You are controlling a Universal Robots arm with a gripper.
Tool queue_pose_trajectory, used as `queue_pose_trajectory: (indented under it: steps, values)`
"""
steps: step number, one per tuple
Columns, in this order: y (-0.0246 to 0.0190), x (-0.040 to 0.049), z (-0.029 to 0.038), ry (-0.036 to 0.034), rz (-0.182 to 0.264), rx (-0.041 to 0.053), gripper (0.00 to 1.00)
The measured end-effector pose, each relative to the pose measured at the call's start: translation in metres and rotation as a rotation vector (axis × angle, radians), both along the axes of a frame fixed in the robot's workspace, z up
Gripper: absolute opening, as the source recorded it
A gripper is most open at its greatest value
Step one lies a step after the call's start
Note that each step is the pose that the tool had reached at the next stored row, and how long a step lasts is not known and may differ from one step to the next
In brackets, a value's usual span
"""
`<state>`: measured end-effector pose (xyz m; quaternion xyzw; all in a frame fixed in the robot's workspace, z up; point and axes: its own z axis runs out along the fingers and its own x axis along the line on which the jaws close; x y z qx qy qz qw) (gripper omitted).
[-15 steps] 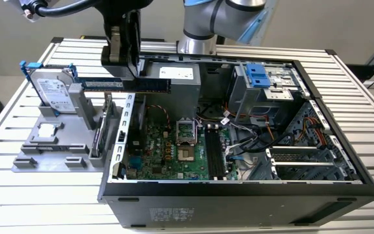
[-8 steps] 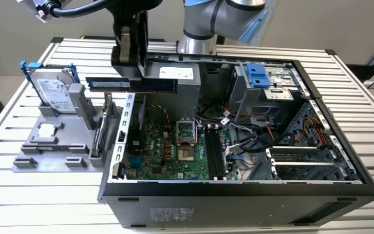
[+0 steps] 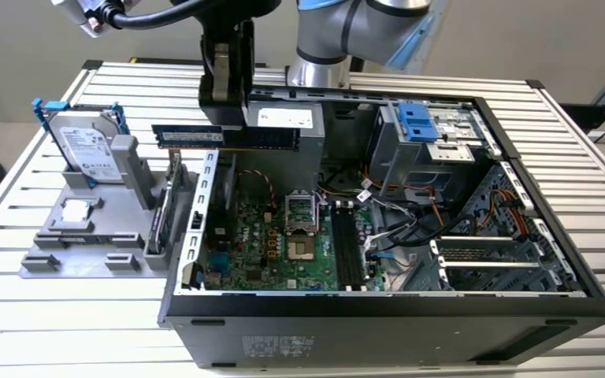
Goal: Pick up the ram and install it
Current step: 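Pick up the ram and move it above insertion slot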
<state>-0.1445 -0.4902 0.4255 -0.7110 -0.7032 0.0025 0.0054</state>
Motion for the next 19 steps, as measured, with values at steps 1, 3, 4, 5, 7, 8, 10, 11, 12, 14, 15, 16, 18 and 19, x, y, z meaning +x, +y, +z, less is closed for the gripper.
queue_pose_trajectory:
  steps: [1,3,4,5,7,8,10,11,12,14,15,16,18,19]
  values:
    - [0.0,0.0014,0.0,0.0,0.0,0.0001,0.0]
    - [0.0,0.0043,0.0,0.0,0.0,0.0,0.0]
    - [0.0,0.0058,0.0,0.0,0.0,0.0,0.0]
    - [0.0,0.0071,0.0,0.0,0.0,0.0,0.0]
    - [0.0,0.0101,0.0,0.0,0.0,0.0,0.0]
    - [0.0,0.0114,0.0,0.0,0.0,0.0,0.0]
    - [0.0,0.014,0.0,0.0001,0.0,0.0,0.0]
    - [0.0,0.0154,0.0,0.0001,0.0,0.0,0.0]
    - [0.0,0.0167,0.0,0.0,0.0,0.0,0.0]
    - [0.0,0.0195,0.0,0.0001,0.0,0.0,0.0]
    - [0.0,0.0209,0.0,0.0,0.0,0.0,0.0]
    - [0.0,0.0221,0.0,0.0,0.0,-0.0001,0.0]
    - [0.0,0.0247,0.0,0.0,0.0,0.0,0.0]
    - [0.0,0.0263,0.0,0.0001,0.0,0.0,0.0]
